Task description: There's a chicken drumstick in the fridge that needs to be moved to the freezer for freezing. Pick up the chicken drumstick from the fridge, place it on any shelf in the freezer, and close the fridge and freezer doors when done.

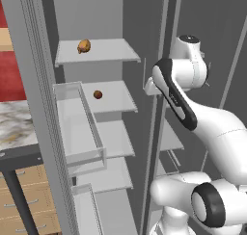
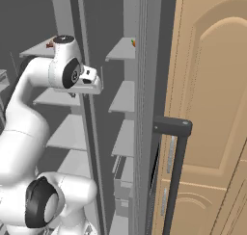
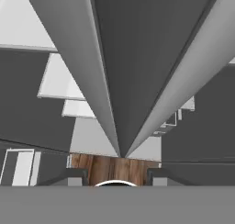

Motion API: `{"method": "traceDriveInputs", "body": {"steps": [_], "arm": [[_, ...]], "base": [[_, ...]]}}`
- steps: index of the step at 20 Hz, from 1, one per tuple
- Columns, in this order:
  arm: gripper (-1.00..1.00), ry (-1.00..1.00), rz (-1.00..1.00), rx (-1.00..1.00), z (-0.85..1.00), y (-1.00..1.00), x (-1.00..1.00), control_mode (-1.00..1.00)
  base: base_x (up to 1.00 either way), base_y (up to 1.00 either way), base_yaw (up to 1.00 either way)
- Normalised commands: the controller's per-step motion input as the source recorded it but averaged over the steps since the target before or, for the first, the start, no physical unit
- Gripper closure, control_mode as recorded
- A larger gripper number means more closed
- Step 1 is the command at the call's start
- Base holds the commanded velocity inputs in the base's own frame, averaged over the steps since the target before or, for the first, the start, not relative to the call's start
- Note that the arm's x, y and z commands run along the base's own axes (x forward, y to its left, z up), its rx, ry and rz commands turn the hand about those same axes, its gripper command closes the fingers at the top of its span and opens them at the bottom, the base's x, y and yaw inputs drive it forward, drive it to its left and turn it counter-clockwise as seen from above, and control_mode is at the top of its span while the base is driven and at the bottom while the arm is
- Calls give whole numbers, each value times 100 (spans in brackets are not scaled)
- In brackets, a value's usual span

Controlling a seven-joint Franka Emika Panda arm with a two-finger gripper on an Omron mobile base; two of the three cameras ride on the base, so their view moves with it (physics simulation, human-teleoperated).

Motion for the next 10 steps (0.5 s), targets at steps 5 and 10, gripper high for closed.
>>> {"method": "traceDriveInputs", "body": {"steps": [5,10], "arm": [[-100,-4,9,0,0,10,-48,-100],[-100,-25,4,2,30,22,-74,-100]], "base": [[0,0,0],[0,0,0]]}}
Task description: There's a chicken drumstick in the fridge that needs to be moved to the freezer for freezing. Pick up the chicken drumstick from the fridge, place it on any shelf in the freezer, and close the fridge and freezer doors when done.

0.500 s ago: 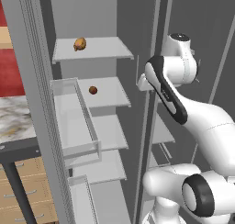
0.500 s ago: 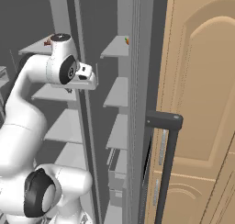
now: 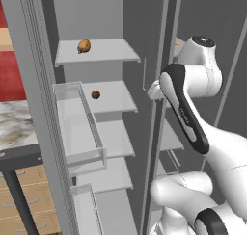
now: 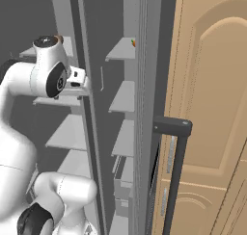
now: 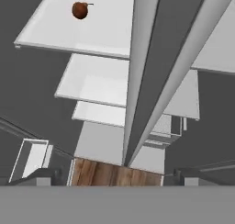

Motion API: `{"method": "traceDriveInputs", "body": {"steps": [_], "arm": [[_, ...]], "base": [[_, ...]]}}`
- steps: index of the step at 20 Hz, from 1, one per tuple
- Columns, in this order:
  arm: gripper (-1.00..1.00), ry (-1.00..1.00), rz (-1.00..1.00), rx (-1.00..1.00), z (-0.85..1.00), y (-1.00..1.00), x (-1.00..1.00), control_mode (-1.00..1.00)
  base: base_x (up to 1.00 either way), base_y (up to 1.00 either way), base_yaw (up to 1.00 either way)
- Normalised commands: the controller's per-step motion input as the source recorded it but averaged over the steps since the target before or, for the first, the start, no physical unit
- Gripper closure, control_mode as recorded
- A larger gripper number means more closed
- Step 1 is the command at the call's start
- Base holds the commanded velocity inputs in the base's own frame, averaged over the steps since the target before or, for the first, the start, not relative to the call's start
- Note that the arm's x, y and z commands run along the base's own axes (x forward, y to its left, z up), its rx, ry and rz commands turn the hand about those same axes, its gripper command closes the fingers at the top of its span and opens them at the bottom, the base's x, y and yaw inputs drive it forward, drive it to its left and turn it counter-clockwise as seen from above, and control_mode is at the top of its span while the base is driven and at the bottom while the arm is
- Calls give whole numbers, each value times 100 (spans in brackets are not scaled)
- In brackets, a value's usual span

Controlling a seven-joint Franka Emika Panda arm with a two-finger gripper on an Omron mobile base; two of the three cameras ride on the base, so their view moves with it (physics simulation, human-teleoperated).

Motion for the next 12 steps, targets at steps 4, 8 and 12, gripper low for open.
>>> {"method": "traceDriveInputs", "body": {"steps": [4,8,12], "arm": [[-100,-31,3,1,81,35,-18,-100],[-100,-20,1,7,72,31,0,-100],[-100,-15,3,11,51,35,5,-100]], "base": [[0,0,0],[0,0,0],[0,0,0]]}}
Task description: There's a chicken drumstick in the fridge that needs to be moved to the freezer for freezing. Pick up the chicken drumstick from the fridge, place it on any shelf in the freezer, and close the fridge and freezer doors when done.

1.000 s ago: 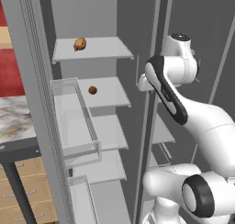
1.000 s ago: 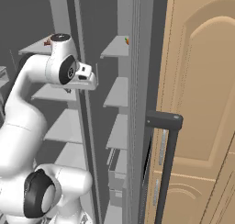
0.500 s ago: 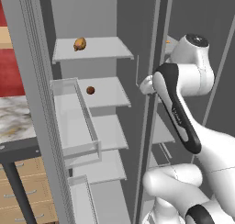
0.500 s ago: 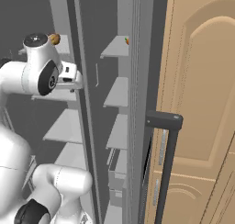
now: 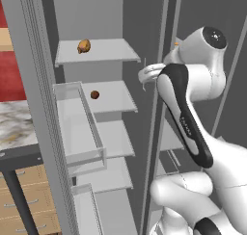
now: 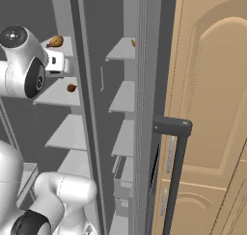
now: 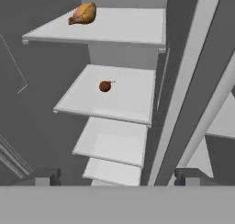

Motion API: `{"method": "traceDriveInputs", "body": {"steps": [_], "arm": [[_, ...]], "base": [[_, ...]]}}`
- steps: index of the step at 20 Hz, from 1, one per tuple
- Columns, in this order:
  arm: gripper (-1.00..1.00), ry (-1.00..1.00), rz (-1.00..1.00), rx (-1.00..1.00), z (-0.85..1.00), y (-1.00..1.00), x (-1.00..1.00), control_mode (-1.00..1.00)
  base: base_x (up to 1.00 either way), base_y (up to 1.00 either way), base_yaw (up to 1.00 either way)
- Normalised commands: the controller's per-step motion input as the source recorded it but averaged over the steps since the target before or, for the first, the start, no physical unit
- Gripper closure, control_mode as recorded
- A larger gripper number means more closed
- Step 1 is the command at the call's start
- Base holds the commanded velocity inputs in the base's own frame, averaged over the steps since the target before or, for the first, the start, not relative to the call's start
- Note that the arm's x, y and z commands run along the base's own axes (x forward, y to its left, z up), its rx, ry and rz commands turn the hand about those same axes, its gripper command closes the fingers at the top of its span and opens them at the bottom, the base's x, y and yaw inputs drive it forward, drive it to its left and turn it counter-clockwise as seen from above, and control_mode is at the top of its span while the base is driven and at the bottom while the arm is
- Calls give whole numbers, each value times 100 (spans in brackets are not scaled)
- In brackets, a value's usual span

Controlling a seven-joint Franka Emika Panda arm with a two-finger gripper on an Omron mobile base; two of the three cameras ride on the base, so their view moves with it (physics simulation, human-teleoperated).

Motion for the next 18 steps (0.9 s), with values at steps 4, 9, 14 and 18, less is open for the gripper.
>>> {"method": "traceDriveInputs", "body": {"steps": [4,9,14,18], "arm": [[-100,-16,1,6,46,40,16,-100],[-100,2,0,1,6,51,53,-100],[-100,10,0,0,1,41,57,-100],[-100,5,0,0,0,43,63,-100]], "base": [[0,0,0],[0,0,0],[0,0,0],[0,0,0]]}}
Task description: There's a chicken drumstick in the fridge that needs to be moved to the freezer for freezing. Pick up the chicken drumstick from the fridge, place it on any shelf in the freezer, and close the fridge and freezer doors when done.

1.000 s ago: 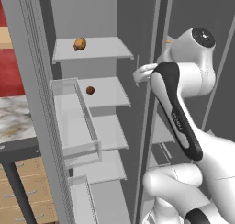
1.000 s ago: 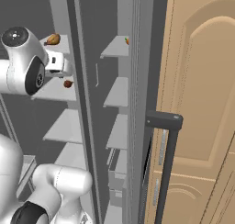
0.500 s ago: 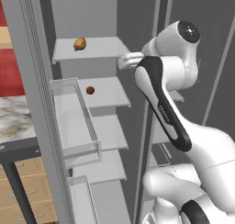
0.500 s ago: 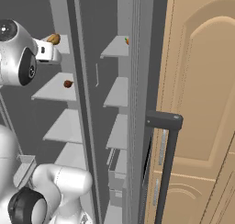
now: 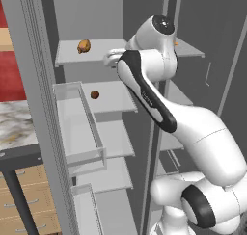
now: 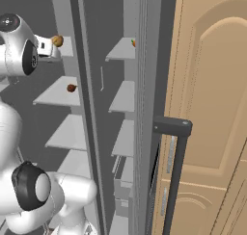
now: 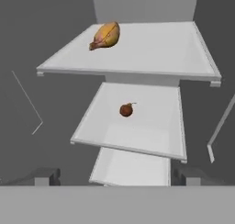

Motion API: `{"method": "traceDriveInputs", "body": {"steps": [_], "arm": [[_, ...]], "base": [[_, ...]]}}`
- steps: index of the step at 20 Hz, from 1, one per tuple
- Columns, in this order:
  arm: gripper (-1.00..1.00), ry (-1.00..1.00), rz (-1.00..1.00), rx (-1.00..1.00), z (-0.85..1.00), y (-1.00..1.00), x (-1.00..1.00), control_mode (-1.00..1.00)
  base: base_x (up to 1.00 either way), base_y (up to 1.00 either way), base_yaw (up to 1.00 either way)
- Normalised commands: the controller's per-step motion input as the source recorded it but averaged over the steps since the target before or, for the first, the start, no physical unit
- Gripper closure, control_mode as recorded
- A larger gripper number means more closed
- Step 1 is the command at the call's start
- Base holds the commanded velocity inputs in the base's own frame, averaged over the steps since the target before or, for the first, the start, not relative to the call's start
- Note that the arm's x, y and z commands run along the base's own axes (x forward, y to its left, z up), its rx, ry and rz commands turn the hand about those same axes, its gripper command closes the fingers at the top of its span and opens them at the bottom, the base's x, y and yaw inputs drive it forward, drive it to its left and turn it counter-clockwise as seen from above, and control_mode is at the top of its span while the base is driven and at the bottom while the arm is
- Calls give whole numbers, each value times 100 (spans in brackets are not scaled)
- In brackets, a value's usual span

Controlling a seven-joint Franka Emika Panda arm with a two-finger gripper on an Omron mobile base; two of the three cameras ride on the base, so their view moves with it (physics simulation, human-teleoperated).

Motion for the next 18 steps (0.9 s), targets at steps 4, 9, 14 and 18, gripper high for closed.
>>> {"method": "traceDriveInputs", "body": {"steps": [4,9,14,18], "arm": [[-100,1,-1,0,7,31,47,-100],[-100,0,-3,-1,0,23,54,-100],[-100,17,-5,-4,0,25,56,-100],[-100,5,-3,-1,0,15,46,-100]], "base": [[0,0,0],[0,0,0],[0,0,0],[0,0,0]]}}
